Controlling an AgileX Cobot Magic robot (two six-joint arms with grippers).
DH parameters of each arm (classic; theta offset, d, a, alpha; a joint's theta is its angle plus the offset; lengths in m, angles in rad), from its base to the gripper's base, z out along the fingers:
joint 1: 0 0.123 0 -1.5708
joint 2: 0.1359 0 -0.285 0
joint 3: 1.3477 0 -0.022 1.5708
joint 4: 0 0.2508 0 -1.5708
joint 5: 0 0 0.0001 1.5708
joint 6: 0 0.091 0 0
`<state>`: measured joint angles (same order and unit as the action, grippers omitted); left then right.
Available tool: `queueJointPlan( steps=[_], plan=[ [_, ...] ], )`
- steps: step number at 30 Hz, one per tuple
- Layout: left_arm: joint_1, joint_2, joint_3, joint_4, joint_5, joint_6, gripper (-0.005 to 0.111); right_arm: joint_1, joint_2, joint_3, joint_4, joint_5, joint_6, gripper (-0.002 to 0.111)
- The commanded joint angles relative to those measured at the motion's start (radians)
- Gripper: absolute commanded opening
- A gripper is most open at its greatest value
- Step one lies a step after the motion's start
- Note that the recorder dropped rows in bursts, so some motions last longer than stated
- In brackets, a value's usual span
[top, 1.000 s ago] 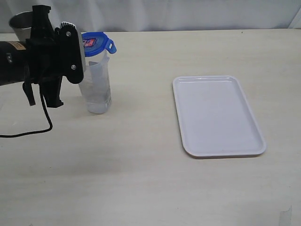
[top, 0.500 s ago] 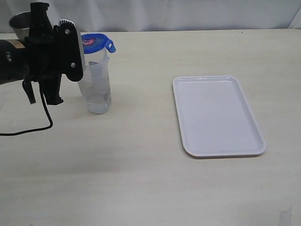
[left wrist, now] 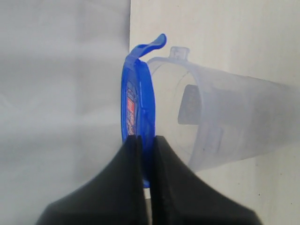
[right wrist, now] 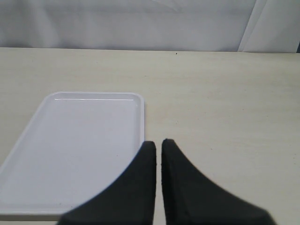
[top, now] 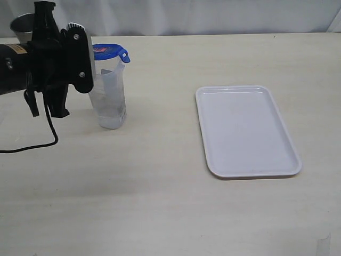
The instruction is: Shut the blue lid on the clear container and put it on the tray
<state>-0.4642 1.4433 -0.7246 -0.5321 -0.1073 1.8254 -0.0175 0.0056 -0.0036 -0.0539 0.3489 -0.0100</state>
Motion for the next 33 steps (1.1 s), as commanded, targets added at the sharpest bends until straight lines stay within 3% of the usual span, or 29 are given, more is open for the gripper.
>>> queueJointPlan(
  steps=[1,10,33],
  plan=[
    [-0.002,-0.006,0.003,-0.003,-0.002,0.006,0.0,-0.003,-0.006,0.004,-0.002,-0.003,-0.004,0.004],
    [-0.002,-0.006,0.003,-0.003,0.065,0.006,0.0,-0.003,-0.006,0.004,-0.002,-0.003,-0.004,0.004],
    [-0.002,-0.039,0.003,-0.002,0.075,0.035,0.0,-0.003,-0.006,0.004,-0.002,-0.003,-0.004,0.004]
  ],
)
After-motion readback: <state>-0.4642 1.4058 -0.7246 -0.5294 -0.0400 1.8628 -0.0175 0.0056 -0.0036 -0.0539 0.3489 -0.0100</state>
